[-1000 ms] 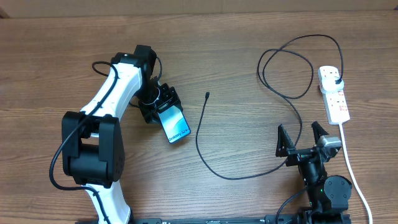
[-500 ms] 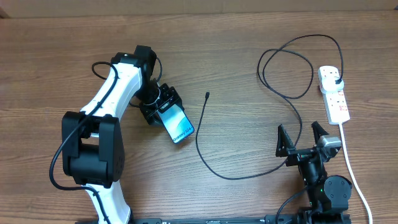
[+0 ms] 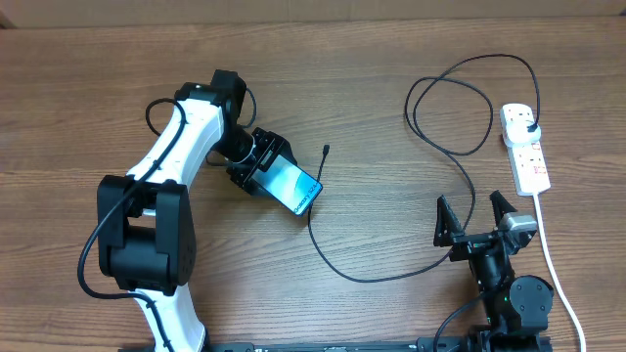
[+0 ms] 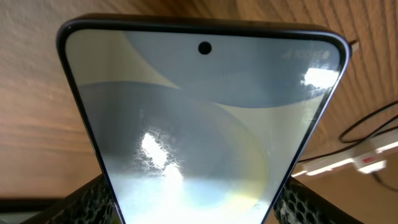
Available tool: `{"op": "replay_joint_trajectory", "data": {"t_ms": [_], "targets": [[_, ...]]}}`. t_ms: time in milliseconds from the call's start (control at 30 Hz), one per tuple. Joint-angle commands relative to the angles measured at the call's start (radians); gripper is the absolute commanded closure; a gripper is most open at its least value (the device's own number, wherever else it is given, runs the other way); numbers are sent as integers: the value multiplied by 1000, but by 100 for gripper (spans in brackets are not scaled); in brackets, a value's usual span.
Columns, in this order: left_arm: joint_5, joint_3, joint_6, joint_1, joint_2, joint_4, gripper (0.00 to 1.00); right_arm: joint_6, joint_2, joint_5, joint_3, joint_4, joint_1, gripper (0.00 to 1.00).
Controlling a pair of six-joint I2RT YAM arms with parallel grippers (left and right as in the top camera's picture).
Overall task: Plug charger to phone and switch on socket
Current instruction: 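Carry the phone with the left gripper toward the table center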
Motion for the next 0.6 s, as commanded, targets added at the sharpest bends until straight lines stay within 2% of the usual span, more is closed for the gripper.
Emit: {"op": "replay_joint_trajectory", "data": {"t_ms": [0, 200, 567], "targets": [[64, 29, -142, -6, 3, 3, 27, -2, -9, -2, -11, 5, -6, 0], [118, 29, -262, -6, 3, 10, 27, -1, -9, -2, -11, 5, -6, 0], [207, 29, -320, 0, 3, 67, 32, 0, -9, -3, -11, 5, -6, 0]]}}
